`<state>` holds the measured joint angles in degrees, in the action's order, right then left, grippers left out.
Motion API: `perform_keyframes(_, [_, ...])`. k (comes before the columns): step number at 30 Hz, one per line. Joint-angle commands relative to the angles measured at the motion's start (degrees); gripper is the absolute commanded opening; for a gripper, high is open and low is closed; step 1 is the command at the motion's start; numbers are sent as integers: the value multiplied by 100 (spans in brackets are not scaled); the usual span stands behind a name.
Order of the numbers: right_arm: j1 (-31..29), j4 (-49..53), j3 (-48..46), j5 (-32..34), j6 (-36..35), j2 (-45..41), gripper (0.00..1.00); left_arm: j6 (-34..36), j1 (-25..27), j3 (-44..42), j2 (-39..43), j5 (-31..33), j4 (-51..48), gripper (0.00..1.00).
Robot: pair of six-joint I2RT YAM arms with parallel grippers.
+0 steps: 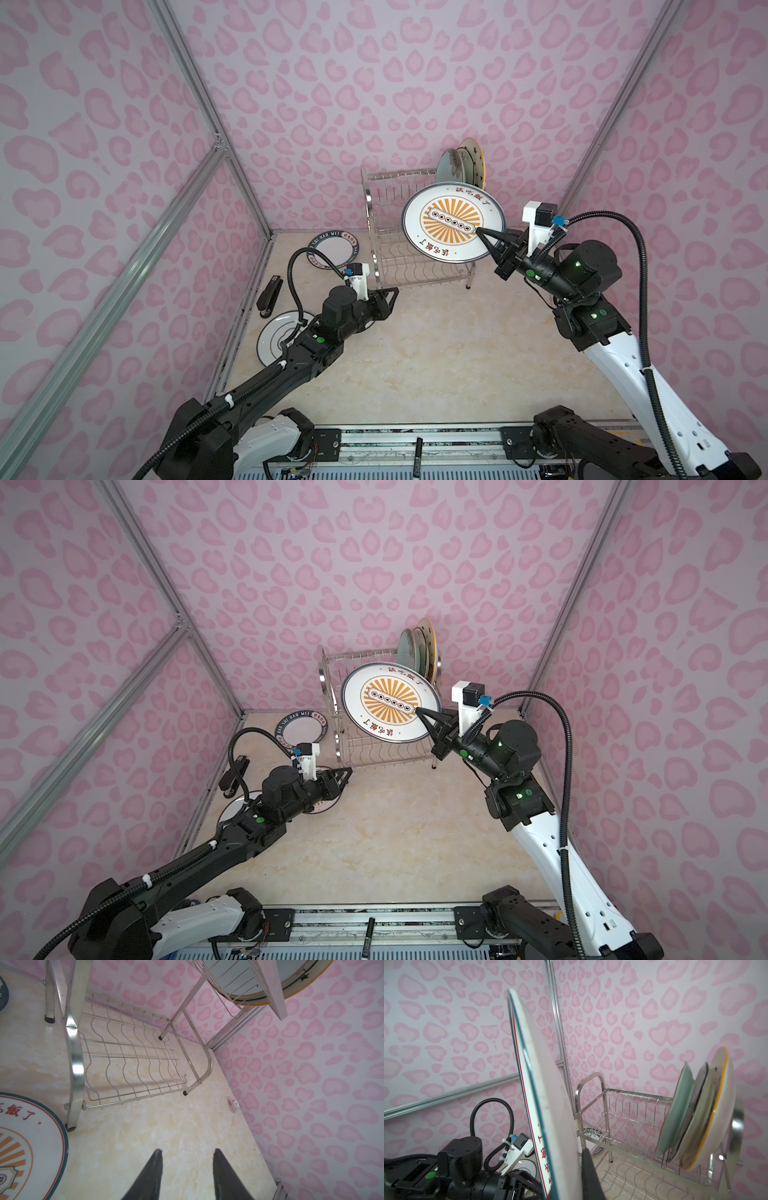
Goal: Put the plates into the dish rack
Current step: 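Carry the sunburst plate toward the rack with the right gripper while the left opens, then lower the sunburst plate into the rack slot beside the sunflower plate with the right gripper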
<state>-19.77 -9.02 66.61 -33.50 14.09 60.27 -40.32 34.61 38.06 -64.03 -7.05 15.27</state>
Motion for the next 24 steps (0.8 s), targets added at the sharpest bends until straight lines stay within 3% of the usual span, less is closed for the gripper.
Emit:
perform_keyframes(1, [-126, -435, 258, 684, -131, 219, 0, 50, -3, -46, 75, 88, 69, 43])
perform_keyframes(13, [-632, -188, 1379, 2329, -682, 1236, 0, 74, 2, -144, 318, 214, -69, 43])
perform_keyframes(24, [-1538, 278, 2683, 5065, -1455, 2437, 0, 94, 2, -191, 465, 275, -164, 43])
